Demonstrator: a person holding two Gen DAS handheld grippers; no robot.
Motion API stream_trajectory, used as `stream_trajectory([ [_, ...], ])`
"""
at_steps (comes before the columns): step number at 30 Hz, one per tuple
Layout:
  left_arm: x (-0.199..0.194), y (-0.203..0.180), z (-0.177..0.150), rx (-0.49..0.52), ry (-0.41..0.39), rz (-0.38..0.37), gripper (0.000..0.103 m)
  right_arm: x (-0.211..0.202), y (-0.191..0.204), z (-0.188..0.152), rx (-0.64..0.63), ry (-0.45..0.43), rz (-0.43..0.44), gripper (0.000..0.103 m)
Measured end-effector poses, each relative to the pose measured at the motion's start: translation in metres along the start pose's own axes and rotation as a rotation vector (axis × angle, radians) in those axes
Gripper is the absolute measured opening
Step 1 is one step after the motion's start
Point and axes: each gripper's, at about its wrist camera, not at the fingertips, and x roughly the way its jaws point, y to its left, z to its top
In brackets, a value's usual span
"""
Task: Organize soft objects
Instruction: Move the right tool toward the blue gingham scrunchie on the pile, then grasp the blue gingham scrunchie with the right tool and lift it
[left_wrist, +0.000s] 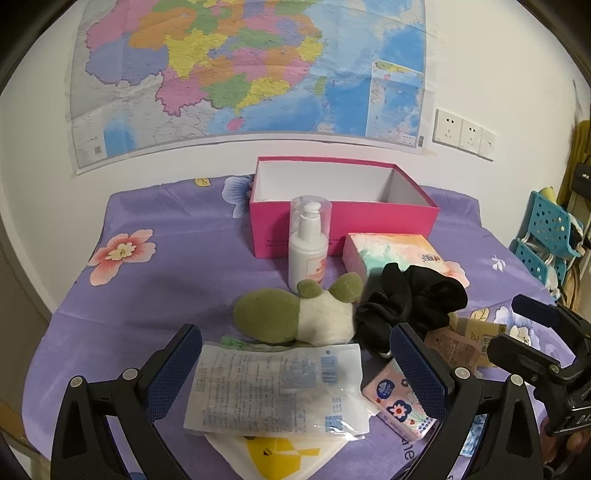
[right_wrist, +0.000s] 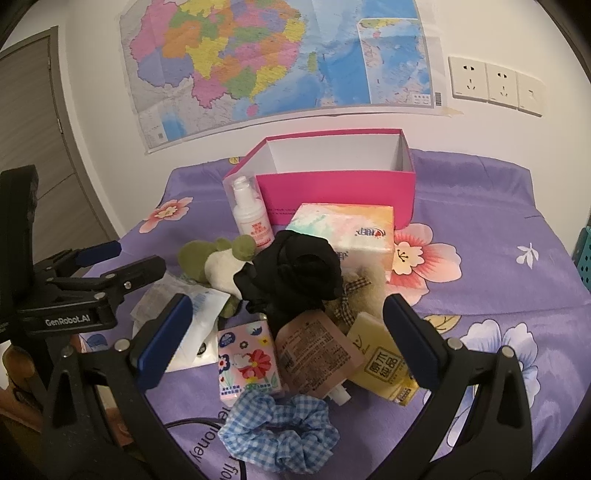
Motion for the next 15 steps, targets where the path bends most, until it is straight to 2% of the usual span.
stream_trajectory([
  [7,0.006,-0.006,-0.007,0.018,0.033,-0.058,0.103,-0.007,-0.009,-0.017,-0.004,0.059,0.020,0.097],
  [11,0.012,-0.014,-0.016,0.046,0.076,-0.103,0.103,-0.007,-0.013,-0.036,-0.006,0.136,0.073,0.084],
  [15,0.016,-0.021,-0.024,0.074,0.105,-0.135,0.103,-0.003,-0.014,-0.052,-0.017,0.196,0.117,0.079],
])
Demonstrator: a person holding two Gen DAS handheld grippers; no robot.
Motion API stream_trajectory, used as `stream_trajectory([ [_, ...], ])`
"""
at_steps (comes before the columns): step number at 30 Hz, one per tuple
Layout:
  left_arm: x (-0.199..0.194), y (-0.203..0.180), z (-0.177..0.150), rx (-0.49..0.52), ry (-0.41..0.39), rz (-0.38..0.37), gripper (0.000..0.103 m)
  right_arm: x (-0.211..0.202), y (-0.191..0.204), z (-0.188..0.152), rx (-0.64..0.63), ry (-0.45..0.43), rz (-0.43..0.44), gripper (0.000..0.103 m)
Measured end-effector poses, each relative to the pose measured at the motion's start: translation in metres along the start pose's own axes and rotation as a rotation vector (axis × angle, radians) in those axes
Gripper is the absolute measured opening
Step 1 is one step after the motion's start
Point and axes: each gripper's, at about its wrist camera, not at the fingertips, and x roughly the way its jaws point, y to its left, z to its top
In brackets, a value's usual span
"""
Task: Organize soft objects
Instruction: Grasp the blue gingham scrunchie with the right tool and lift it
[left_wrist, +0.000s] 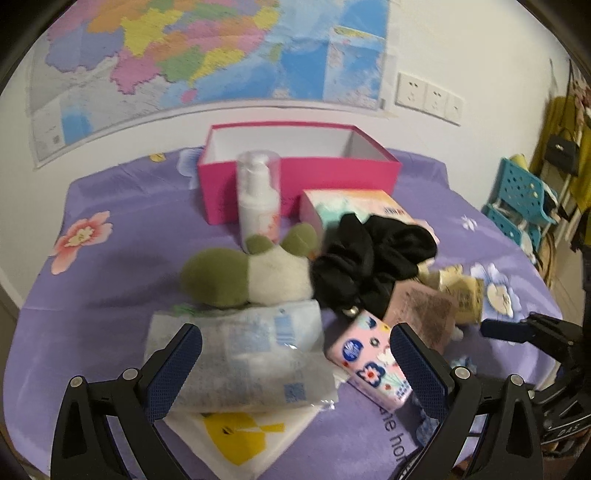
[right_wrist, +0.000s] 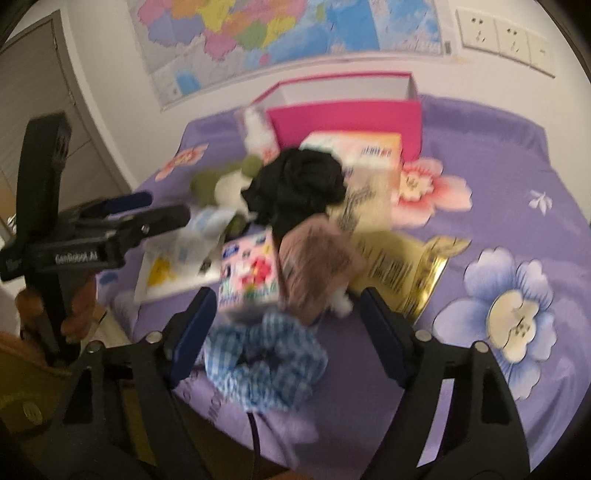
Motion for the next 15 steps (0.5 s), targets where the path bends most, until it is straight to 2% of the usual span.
stream_trajectory([
  [2,0.001,-0.003,-0.003,0.014,0.012,-0.012,0.103,0.008,0.000,-0.006,-0.002,0.041,0.037,0.072],
  [4,0.002,-0.005,-0.004,0.023,0.020,-0.026,0.103,0.017,0.001,-0.009,-0.005,0.079,0.044,0.059],
  [6,0.003,-0.007,-0.006,0.030,0.034,-0.059,0.103,0.025,-0.002,-0.012,0.002,0.113,0.045,0.032],
  [8,0.005,-0.008,-0.008,0.041,0.052,-0.106,0.103,0.029,-0.006,-0.013,0.020,0.129,0.060,0.013],
  [12,0.003,-0.015,-0.012,0.085,0.090,-0.244,0.098,0.013,-0.008,-0.005,0.024,0.075,0.135,0.011],
  [15,0.001,-0.022,-0.012,0.115,0.101,-0.333,0.089,-0.005,-0.006,0.011,0.003,0.009,0.148,0.011],
])
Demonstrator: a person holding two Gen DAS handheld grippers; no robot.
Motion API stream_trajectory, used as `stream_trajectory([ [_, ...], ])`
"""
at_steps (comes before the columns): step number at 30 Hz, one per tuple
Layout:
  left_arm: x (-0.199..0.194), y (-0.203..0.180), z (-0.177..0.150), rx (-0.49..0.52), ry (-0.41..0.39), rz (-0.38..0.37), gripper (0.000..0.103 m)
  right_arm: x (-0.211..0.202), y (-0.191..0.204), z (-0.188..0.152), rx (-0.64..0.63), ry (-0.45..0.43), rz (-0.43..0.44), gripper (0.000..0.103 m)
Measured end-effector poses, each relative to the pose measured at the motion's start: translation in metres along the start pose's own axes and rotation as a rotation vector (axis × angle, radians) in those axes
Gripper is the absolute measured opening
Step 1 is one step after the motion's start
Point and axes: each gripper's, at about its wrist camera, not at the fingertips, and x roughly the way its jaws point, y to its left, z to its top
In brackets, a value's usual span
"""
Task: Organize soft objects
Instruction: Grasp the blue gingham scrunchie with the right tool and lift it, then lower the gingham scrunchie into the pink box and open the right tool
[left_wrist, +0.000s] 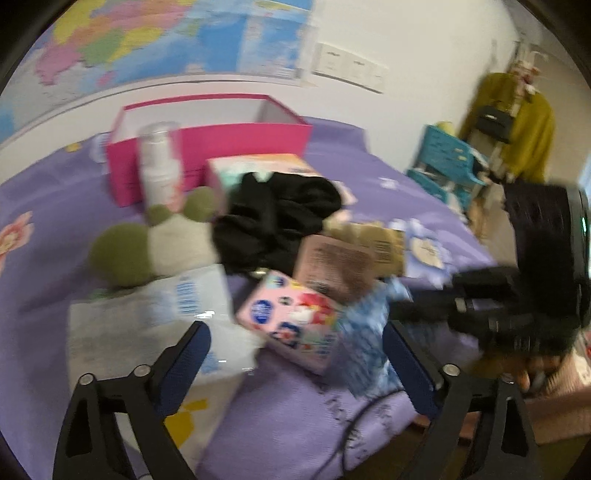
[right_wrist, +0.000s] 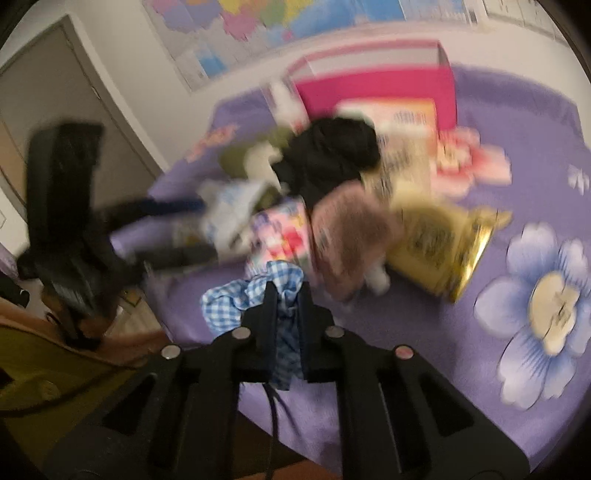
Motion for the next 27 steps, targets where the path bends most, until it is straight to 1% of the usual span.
stream_trajectory([
  [1,-0.001,-0.002,0.002,0.008,-0.003,-0.019,0.082,-0.004,0.001,0.005,-0.003,-0.018,0.006,0.011],
  [2,-0.003,-0.004,0.006,0.016,-0.007,-0.038,0.079,-0.009,0.001,0.012,-0.008,-0.040,0.009,0.011],
  [4,-0.004,-0.004,0.016,0.020,-0.015,-0.076,0.069,-0.015,0.002,0.027,-0.019,-0.087,0.015,0.011],
  [6,-0.007,-0.003,0.027,0.025,-0.027,-0.101,0.062,-0.021,0.000,0.044,-0.022,-0.132,0.029,0.011],
  [8,-0.007,0.001,0.043,0.024,-0.042,-0.131,0.057,-0.022,0.002,0.062,-0.041,-0.176,0.027,0.011],
  [10,-0.005,0.005,0.059,0.022,-0.047,-0.150,0.050,-0.027,-0.001,0.076,-0.046,-0.207,0.022,0.011],
  [11,-0.004,0.008,0.070,0.021,-0.056,-0.145,0.048,-0.025,-0.002,0.087,-0.055,-0.223,0.008,0.011],
  [13,-0.002,0.013,0.084,0.022,-0.063,-0.141,0.042,-0.023,-0.007,0.106,-0.057,-0.248,0.014,0.011],
  [14,0.000,0.017,0.095,0.020,-0.067,-0.144,0.041,-0.022,-0.012,0.116,-0.051,-0.252,0.018,0.011],
  [15,0.003,0.020,0.104,0.014,-0.069,-0.138,0.037,-0.019,-0.016,0.126,-0.048,-0.256,0.006,0.011],
  [16,0.006,0.023,0.115,0.010,-0.072,-0.124,0.034,-0.015,-0.020,0.136,-0.048,-0.262,-0.013,0.011],
  [18,0.013,0.030,0.132,0.008,-0.077,-0.096,0.030,-0.008,-0.027,0.151,-0.039,-0.263,-0.006,0.011],
  [21,0.024,0.042,0.156,-0.003,-0.075,-0.067,0.027,0.006,-0.042,0.174,-0.026,-0.266,-0.011,0.011],
  [23,0.032,0.047,0.168,-0.008,-0.071,-0.055,0.026,0.015,-0.052,0.188,-0.008,-0.263,-0.010,0.011],
  [24,0.034,0.051,0.173,-0.016,-0.069,-0.041,0.025,0.020,-0.057,0.196,-0.014,-0.281,-0.005,0.011],
  [27,0.043,0.062,0.192,-0.034,-0.060,-0.012,0.022,0.033,-0.068,0.212,-0.004,-0.277,-0.026,0.011],
])
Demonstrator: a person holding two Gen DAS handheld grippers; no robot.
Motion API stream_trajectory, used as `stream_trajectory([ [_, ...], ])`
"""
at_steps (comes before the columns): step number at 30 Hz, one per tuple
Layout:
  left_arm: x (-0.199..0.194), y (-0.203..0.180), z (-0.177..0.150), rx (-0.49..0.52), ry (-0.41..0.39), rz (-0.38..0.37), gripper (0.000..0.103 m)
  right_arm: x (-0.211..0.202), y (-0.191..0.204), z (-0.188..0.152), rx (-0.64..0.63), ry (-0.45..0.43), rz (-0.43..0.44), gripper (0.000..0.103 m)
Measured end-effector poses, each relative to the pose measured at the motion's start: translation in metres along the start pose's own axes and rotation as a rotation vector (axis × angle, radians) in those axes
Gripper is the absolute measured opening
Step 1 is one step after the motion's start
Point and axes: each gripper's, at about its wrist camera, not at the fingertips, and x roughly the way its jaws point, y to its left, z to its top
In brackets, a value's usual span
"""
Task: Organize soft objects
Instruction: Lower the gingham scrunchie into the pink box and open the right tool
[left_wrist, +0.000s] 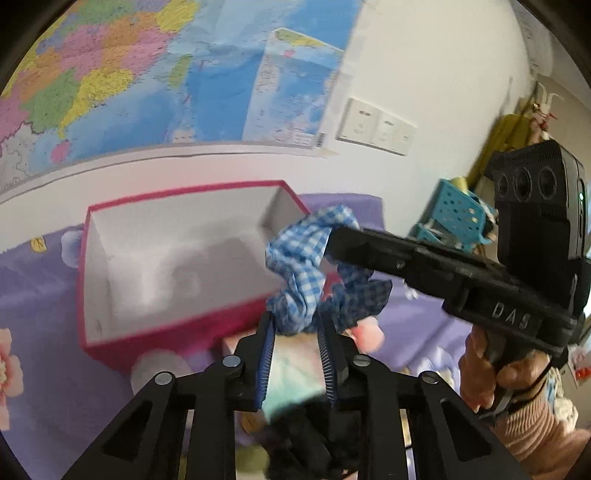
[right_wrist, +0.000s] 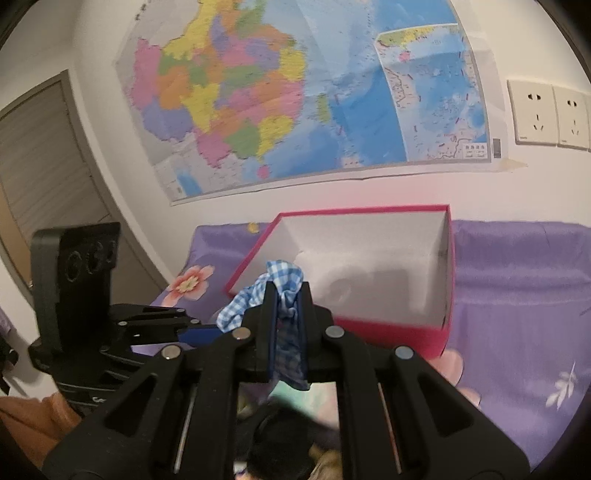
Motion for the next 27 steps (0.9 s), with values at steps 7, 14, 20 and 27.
stream_trajectory([
  [7,0.030,0.013,0.029,-0.012,0.032,0.102,0.022,0.040,-0.033,0.017,0.060,0.035,-0.048,0.011],
  [14,0.052,0.026,0.036,-0.055,0.047,0.225,0.042,0.074,-0.069,0.019,0.145,0.113,-0.157,0.040],
  [20,0.027,0.022,0.019,-0.018,-0.020,0.236,0.045,0.055,-0.071,0.005,0.150,0.128,-0.172,0.042],
  [27,-0.009,0.006,-0.007,0.044,-0.085,0.193,0.051,-0.011,-0.017,-0.021,0.001,0.116,-0.032,0.053],
])
